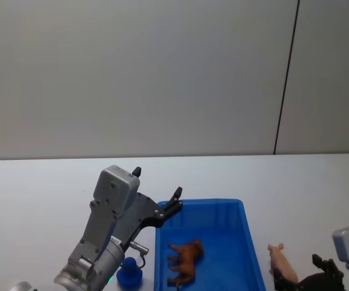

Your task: Pick up the two dolls from the table and place them into the box.

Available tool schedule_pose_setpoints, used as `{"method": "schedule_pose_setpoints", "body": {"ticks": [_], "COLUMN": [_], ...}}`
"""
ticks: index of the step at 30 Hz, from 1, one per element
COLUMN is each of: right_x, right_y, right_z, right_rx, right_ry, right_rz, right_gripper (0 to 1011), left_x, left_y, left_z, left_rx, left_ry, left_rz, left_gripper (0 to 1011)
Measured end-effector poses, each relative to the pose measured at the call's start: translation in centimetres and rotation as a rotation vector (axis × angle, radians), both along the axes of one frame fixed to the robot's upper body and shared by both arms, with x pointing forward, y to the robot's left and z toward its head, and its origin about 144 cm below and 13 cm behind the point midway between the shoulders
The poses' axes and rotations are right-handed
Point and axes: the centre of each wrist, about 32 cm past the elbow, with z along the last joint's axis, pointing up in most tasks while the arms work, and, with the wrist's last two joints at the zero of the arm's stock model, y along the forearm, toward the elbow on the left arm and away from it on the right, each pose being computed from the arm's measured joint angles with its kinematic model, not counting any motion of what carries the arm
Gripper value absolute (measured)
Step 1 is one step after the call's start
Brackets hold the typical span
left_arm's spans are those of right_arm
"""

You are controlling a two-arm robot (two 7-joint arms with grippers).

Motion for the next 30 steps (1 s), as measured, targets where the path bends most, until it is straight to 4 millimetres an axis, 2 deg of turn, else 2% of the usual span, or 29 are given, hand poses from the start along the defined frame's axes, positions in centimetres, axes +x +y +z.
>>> {"method": "schedule_pose_setpoints", "body": {"ticks": [8,12,13,16,18,21,24,25,26,30], "right_x": [0.1,0.3,0.3,0.4,0.5,0.6,0.6,0.6,0.6,0.8], "right_y": [0.1,0.3,0.3,0.4,0.4,0.5,0.5,0.5,0.5,0.6], "right_z": [-0.7,-1.2,-1.3,-1.5,-1.6,-1.7,-1.8,-1.8,-1.8,-1.8], "right_rx": [0.008,0.008,0.007,0.005,0.003,0.000,-0.002,-0.003,-0.003,-0.007], "right_ry": [0.019,0.032,0.033,0.038,0.042,0.044,0.045,0.045,0.045,0.040], "right_rz": [0.013,0.018,0.018,0.017,0.016,0.014,0.013,0.012,0.012,0.010], "right_gripper": [1001,922,868,818,726,671,569,505,505,386], "left_x": [0.0,0.0,0.0,0.0,0.0,0.0,0.0,0.0,0.0,0.0], "left_y": [0.0,0.0,0.0,0.0,0.0,0.0,0.0,0.0,0.0,0.0], "left_z": [0.0,0.0,0.0,0.0,0.0,0.0,0.0,0.0,0.0,0.0], "left_rx": [0.000,0.000,0.000,0.000,0.000,0.000,0.000,0.000,0.000,0.000], "left_ry": [0.000,0.000,0.000,0.000,0.000,0.000,0.000,0.000,0.000,0.000], "left_rz": [0.000,0.000,0.000,0.000,0.000,0.000,0.000,0.000,0.000,0.000], "left_gripper": [1003,1003,1003,1003,1003,1003,1003,1003,1003,1003]}}
